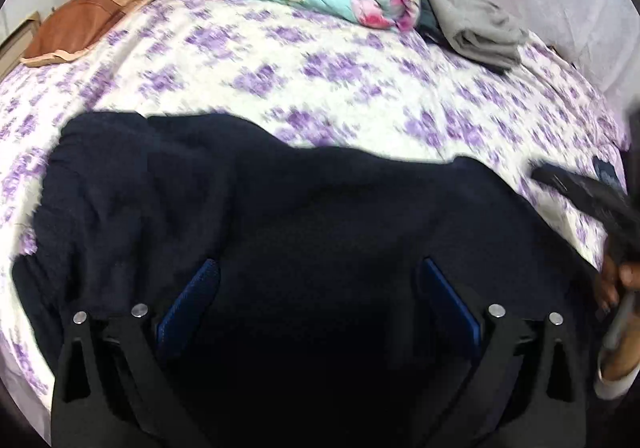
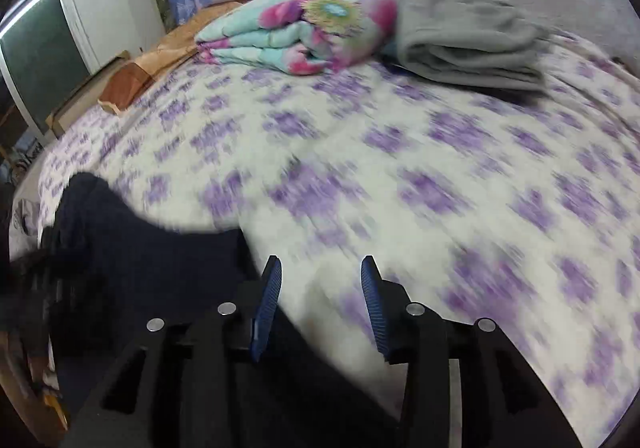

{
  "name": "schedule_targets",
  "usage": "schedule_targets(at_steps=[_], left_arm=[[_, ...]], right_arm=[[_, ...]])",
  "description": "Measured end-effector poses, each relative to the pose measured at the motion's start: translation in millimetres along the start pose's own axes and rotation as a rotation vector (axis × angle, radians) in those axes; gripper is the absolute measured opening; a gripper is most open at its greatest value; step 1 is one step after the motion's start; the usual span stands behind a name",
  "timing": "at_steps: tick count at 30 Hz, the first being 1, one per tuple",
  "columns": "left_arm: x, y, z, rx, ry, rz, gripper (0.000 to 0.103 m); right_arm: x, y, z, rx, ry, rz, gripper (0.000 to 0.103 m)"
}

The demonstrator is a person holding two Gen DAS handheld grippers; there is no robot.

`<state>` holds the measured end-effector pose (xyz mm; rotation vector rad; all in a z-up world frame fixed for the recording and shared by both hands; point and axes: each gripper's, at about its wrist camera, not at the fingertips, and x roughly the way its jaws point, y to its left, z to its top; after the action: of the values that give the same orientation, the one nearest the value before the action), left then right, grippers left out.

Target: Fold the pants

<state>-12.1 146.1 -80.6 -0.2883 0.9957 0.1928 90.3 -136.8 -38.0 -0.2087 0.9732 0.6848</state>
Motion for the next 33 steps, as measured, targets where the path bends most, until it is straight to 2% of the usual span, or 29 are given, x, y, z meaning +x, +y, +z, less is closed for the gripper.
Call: schedule_targets(at_steps=[1,3,4,5,7,8,9,10,11,13,15,17,18,19,20,21,22,23,24,26,27,28,29,30,31,32,33], left_arm=[[1.2,-0.9,3.3,0.009,-0.010,0.020,0.098],[5.1,-1.0,12.7,0.007,-0.014,0.026,0.098],[6.4,-0.1,17.9,-0.004,-0.015,0.006,0.098],[7.1,1.2,21.5,-0.008,-0.020,-0.007,0.098],[14.8,7.3,29.9,-0.004,-0.003,-0.006,0.098],[20.8,14.1,33.9,-0.005,0.008,0.000,0.098],[26.7,22.3,37.0,0.001,0.001,0.024,0.098],[33.3,31.8,40.6,0.010,-0.005,0.053,0.082],[36.8,40.7,43.7,-0.006,0.001,0.069,0.062],[31.8,55.6,53.2,-0.044,0.005,0.067,0.046],[27.7,65.4,57.2,-0.081,0.028,0.025,0.044],[19.6,63.9,54.6,-0.087,0.031,0.038,0.043],[9.0,58.4,51.3,-0.105,0.016,0.062,0.046],[0.0,50.5,48.9,-0.111,-0.008,0.076,0.067],[-12.1,34.1,47.4,-0.086,-0.060,0.083,0.095],[-19.4,20.0,46.4,-0.043,-0.109,0.077,0.099],[-23.1,-1.7,45.5,0.040,-0.156,0.078,0.099],[-20.0,-12.4,47.2,0.086,-0.157,0.095,0.099],[-7.5,-26.2,49.0,0.149,-0.134,0.164,0.099],[21.0,-21.8,51.0,0.162,-0.078,0.308,0.099],[30.2,-11.7,50.1,0.153,-0.062,0.346,0.099],[40.2,5.1,49.0,0.134,-0.040,0.363,0.099],[44.2,19.6,47.4,0.114,-0.032,0.291,0.099],[41.7,32.3,47.2,0.092,-0.036,0.200,0.098],[37.0,34.8,47.0,0.102,-0.040,0.178,0.097],[32.8,32.9,46.2,0.127,-0.040,0.182,0.097],[27.9,27.2,44.8,0.164,-0.037,0.209,0.097]], right_arm=[[-7.6,0.7,-11.6,-0.028,0.016,0.012,0.043],[-18.2,1.3,-37.4,-0.098,0.029,0.010,0.051],[-24.3,0.5,-52.2,-0.116,0.026,-0.006,0.062],[-27.1,-4.7,-66.4,-0.110,0.024,-0.020,0.071],[-11.5,-22.4,-78.6,-0.062,0.048,-0.073,0.074],[-6.6,-28.0,-83.7,-0.041,0.053,-0.079,0.080],[-7.9,-42.9,-91.8,0.011,0.023,-0.026,0.080],[-11.3,-51.2,-92.1,0.036,0.008,-0.014,0.079],[-19.2,-57.5,-93.0,0.045,0.004,-0.083,0.079],[-32.1,-68.7,-96.2,0.050,-0.024,-0.183,0.085],[-41.0,-88.7,-105.2,0.113,-0.016,-0.194,0.085],[-53.8,-103.5,-115.1,0.177,-0.029,-0.174,0.085],[-63.3,-106.5,-118.9,0.207,-0.047,-0.184,0.085],[-70.9,-105.7,-120.0,0.223,-0.072,-0.205,0.085],[-76.3,-103.7,-119.5,0.231,-0.098,-0.192,0.085],[-81.2,-95.5,-116.6,0.249,-0.133,-0.126,0.085],[-81.8,-87.7,-114.7,0.257,-0.147,-0.066,0.085],[-77.2,-75.4,-113.0,0.249,-0.138,0.001,0.084],[-71.4,-68.7,-112.5,0.234,-0.113,0.019,0.084],[-59.1,-67.8,-121.6,0.211,-0.034,-0.016,0.083],[-57.0,-79.0,-136.2,0.214,0.004,-0.067,0.083],[-62.2,-89.5,-149.2,0.215,0.004,-0.071,0.075],[-75.7,-100.3,-163.7,0.218,-0.017,-0.047,0.066],[-96.9,-122.7,-182.1,0.263,-0.010,-0.081,0.066],[-109.1,-138.4,-191.9,0.306,-0.005,-0.146,0.065],[-127.0,-159.2,-206.0,0.365,-0.019,-0.223,0.049],[-147.7,-180.4,-222.2,0.453,-0.048,-0.209,0.039]])
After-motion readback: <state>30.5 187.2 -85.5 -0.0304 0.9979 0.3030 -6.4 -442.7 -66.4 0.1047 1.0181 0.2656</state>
